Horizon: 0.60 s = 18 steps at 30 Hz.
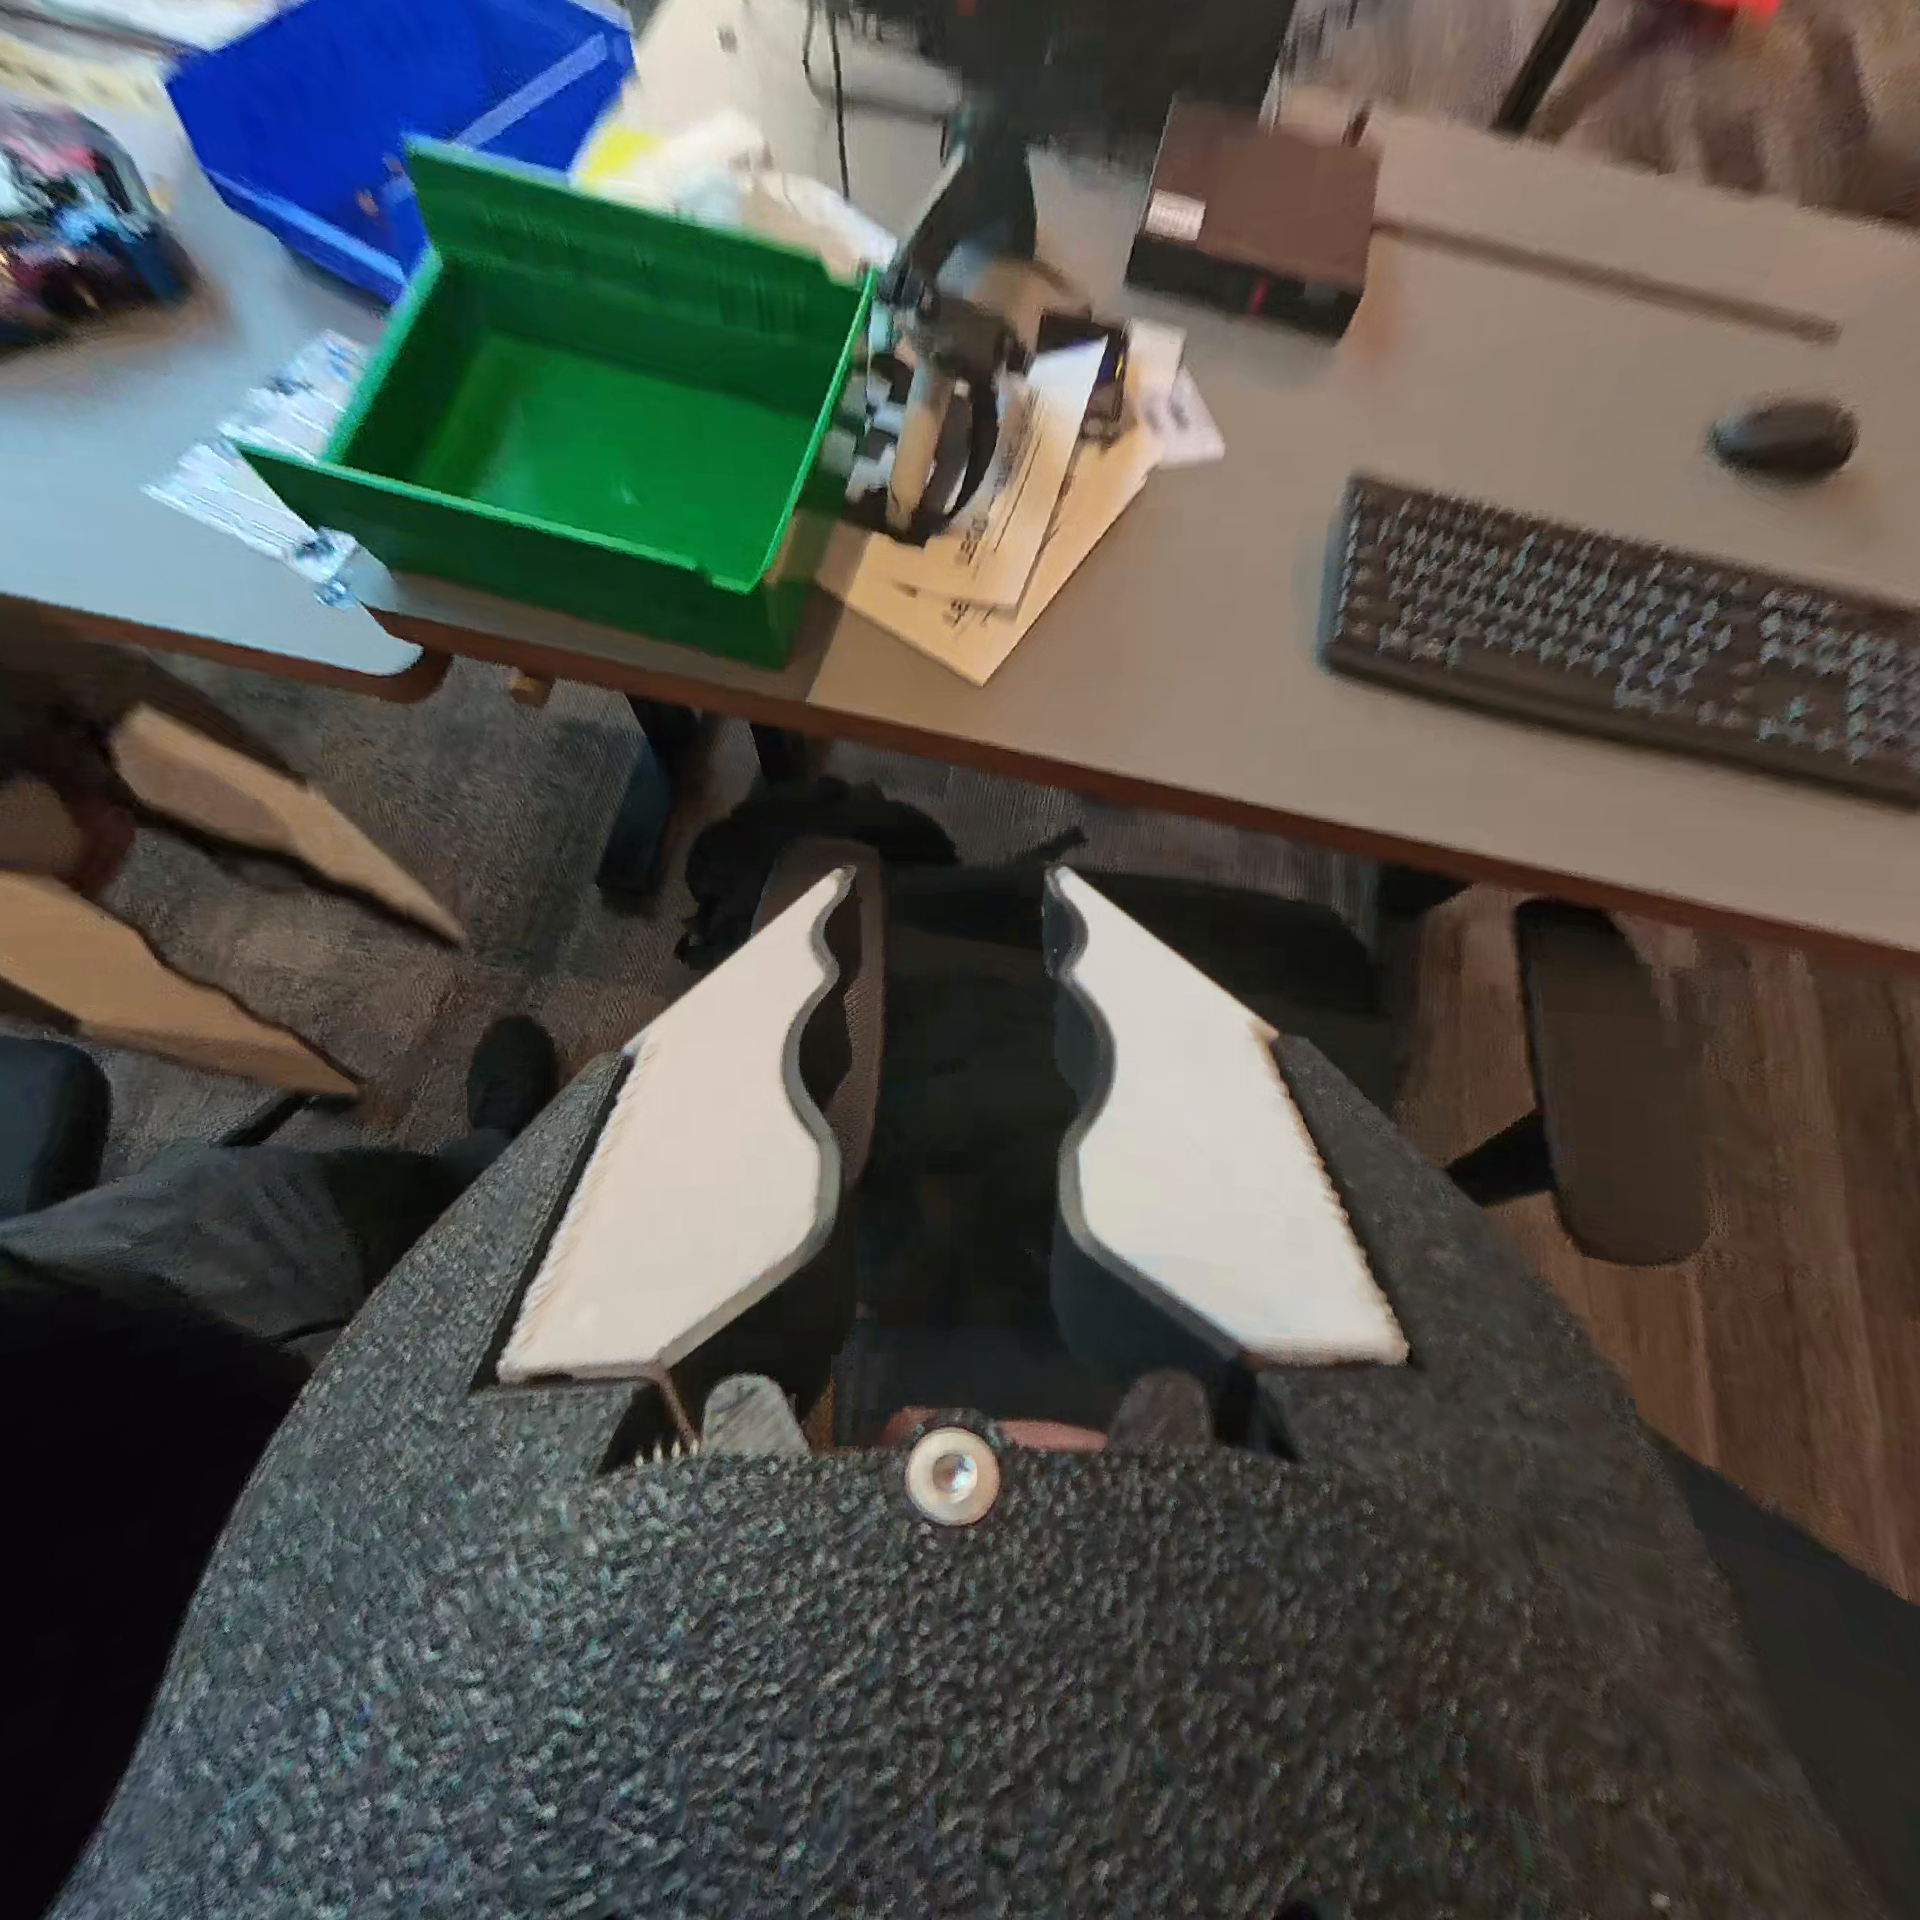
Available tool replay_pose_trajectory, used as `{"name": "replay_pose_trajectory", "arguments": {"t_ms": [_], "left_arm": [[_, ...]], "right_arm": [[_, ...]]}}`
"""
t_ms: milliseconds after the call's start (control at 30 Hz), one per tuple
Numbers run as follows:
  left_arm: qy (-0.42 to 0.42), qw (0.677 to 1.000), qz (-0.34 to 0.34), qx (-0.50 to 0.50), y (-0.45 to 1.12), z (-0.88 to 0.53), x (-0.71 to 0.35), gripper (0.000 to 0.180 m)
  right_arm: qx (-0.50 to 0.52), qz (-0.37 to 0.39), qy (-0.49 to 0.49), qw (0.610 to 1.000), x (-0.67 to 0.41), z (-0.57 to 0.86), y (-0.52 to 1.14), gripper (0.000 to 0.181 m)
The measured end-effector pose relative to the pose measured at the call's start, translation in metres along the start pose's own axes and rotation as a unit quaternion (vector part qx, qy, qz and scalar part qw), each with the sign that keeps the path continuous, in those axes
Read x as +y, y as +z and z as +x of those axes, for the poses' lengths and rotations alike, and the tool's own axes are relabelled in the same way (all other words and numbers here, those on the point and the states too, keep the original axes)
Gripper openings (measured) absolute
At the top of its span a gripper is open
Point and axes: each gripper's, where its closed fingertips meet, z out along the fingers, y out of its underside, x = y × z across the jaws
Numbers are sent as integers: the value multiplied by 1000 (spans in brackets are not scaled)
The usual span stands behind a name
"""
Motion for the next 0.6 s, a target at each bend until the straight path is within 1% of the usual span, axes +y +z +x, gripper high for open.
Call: {"name": "replay_pose_trajectory", "arguments": {"t_ms": [67,100,167,267,400,500,567,600], "left_arm": [[5,1000,-7,-16,14,26,-9,41],[6,1000,-5,-25,18,36,-15,41],[11,999,9,-44,22,51,-31,41],[27,996,36,-78,23,71,-53,46],[54,991,90,-88,26,105,-86,44],[54,984,130,-107,35,127,-110,43],[68,976,170,-114,42,149,-128,42],[81,970,193,-122,45,160,-137,40]], "right_arm": [[3,26,2,1000,-3,26,-31,37],[3,33,7,999,-1,40,-43,40],[4,53,17,998,6,64,-64,47],[18,65,36,997,29,93,-90,51],[41,61,43,996,68,108,-129,53],[45,45,58,996,95,103,-157,56],[29,41,65,997,111,94,-175,65],[29,38,65,997,121,93,-183,65]]}}
